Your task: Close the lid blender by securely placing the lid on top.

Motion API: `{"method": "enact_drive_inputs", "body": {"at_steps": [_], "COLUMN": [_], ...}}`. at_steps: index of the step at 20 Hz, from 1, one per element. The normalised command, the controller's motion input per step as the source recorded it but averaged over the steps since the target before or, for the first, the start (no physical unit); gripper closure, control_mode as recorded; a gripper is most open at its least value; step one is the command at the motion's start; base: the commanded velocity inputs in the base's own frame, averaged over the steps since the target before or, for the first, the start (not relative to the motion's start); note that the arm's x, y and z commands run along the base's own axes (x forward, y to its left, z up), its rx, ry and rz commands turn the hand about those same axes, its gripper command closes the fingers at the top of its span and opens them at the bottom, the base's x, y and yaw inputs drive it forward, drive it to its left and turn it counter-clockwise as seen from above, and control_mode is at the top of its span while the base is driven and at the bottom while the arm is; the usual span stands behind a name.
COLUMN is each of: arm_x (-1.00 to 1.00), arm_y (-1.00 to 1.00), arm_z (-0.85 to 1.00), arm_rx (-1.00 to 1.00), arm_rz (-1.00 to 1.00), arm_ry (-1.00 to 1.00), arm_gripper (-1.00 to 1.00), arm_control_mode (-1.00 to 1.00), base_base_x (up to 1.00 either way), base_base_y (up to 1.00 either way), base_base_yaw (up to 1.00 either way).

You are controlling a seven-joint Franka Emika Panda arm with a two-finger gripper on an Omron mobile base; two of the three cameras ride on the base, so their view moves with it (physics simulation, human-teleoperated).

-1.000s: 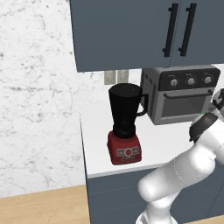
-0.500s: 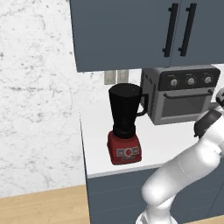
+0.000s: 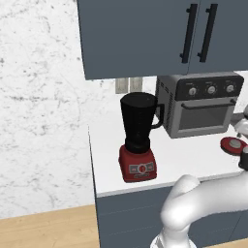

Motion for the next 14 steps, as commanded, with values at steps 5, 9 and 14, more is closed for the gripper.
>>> {"method": "enact_drive_inputs", "body": {"at_steps": [5, 9, 14], "arm_x": [0.00, 0.00, 0.03], "arm_y": [0.11, 0.22, 0.14], "arm_z": [-0.27, -0.21, -0.14], "arm_rx": [-0.02, -0.04, -0.03], "arm_rz": [0.02, 0.01, 0.00], "arm_ry": [0.04, 0.02, 0.02], "arm_gripper": [-1.00, -1.00, -1.00], "arm_control_mode": [-1.00, -1.00, -1.00], "base_base_x": [0.00, 0.00, 0.00], "base_base_y": [0.00, 0.00, 0.00], "base_base_yaw": [0.00, 0.00, 0.00]}}
